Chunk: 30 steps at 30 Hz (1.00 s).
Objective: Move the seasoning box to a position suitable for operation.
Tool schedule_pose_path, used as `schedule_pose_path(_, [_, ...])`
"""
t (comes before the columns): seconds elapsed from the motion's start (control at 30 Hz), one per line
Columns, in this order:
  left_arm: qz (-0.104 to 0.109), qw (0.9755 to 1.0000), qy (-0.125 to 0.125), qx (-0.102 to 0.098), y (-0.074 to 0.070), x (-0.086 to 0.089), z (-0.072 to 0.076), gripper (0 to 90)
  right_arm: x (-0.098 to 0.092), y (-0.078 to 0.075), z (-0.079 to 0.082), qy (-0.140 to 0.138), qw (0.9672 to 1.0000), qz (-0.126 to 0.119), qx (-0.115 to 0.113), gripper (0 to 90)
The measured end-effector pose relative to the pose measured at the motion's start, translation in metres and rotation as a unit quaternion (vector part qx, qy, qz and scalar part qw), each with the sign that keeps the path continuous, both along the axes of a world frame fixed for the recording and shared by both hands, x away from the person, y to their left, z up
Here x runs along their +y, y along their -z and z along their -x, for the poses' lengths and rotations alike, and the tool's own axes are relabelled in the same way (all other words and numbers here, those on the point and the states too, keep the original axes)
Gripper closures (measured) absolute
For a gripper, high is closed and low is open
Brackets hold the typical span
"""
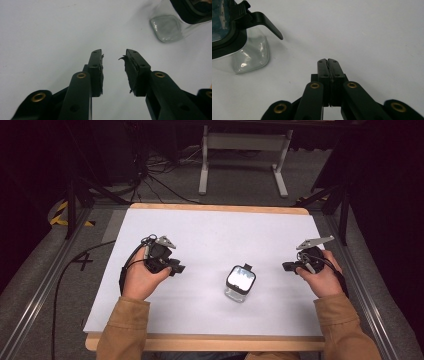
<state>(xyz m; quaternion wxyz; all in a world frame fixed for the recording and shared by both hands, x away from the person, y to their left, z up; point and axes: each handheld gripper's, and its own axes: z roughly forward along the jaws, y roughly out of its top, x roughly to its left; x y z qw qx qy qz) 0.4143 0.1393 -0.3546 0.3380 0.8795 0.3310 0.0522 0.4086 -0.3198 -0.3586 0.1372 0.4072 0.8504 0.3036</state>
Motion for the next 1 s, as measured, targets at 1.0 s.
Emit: schedule_pose_path(1.0, [0.013, 0.9936, 0.109, 0.023, 0.023, -0.081, -0.001, 87.7, -0.026, -0.004, 0.017, 0.018, 0.9997, -0.018, -0.002, 90.0])
